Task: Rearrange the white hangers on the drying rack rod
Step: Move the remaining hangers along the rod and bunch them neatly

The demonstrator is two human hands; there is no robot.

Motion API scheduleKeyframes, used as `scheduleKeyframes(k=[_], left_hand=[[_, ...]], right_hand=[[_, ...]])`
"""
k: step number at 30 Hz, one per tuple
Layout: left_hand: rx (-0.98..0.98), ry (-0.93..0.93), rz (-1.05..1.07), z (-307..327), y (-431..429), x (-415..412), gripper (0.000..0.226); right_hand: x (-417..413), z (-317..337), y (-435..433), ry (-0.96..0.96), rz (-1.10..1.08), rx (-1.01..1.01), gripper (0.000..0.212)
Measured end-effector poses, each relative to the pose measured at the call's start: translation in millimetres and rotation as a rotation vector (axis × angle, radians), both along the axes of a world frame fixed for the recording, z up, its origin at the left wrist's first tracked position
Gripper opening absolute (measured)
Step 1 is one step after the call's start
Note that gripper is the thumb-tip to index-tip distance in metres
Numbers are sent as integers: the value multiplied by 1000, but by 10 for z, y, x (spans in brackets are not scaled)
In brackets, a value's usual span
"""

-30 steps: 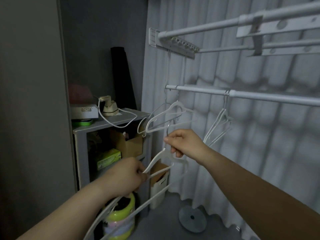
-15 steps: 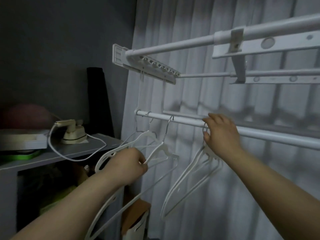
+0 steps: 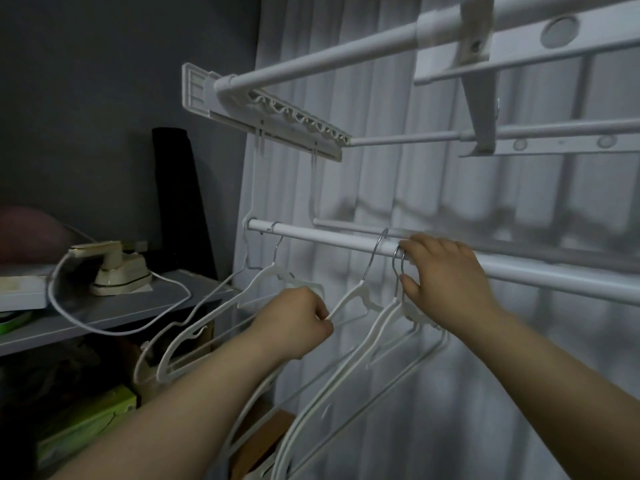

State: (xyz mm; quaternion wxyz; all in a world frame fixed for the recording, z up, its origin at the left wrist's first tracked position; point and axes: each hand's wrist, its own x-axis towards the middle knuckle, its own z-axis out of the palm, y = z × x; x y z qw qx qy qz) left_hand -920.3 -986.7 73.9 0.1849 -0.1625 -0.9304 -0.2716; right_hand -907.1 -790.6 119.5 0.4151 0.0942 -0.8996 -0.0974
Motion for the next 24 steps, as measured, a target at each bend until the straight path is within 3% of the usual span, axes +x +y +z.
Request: scheduleKeyframes(k=[5,10,14,18,20,24], left_hand=[[37,-93,-77,-106,56,-87,17],[77,-68,-115,-121,-21,-75,22],[99,86,1,-80,-261,-110,26],[118,321,196,-117,-659,-246,34],[38,298,257,-178,-850,-344,44],[-87,77,287,-306,-1009,-519,56]], right_hand=[[-42,-3,-29,16,9,-21,45],[-117,3,-129,53,69,-71,43],[-186,35,-288,98,116,-60,40],[-287,73,-428,18,19,-16,41],[-322,86,-468,-11,-21,-10,39],[-360,99,-460,-17,-76,-8,37]])
